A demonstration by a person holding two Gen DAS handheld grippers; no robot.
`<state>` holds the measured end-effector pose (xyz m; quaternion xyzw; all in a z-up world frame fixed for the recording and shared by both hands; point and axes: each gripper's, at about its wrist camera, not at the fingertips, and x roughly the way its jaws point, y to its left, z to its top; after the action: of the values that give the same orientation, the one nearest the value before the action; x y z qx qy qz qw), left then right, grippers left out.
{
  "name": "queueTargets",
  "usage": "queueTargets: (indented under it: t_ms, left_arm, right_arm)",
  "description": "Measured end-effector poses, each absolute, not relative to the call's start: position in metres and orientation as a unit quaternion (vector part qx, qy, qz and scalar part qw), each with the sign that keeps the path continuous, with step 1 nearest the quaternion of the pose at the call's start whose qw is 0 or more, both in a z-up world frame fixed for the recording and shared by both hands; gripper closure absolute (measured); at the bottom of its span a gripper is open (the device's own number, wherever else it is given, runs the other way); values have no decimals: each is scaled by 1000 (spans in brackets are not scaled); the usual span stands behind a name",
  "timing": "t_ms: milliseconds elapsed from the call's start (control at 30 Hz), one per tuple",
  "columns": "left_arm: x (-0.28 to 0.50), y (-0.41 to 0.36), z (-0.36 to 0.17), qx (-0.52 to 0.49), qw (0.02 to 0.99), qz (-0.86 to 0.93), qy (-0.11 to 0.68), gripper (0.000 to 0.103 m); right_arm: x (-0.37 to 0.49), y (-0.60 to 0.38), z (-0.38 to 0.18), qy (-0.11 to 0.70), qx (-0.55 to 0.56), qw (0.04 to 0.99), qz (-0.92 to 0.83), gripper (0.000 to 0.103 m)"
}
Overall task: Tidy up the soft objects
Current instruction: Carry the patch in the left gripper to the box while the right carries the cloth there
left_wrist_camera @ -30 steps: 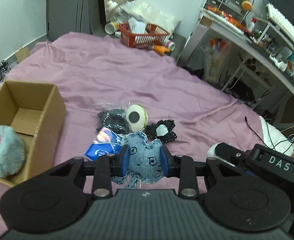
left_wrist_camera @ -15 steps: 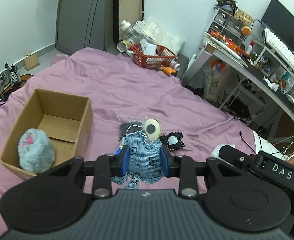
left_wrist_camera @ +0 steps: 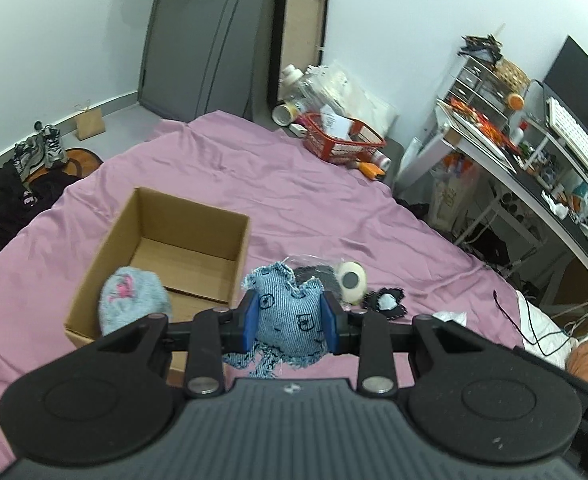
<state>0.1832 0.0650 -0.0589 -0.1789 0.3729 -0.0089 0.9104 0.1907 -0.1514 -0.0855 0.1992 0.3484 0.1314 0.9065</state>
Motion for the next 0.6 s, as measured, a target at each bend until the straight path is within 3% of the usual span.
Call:
queueTargets:
  t_ms: [600]
  left_arm:
    - [214, 137, -99, -222, 888, 11, 402, 71]
  right_arm:
    - [223, -87, -98, 370, 199, 893, 162, 61]
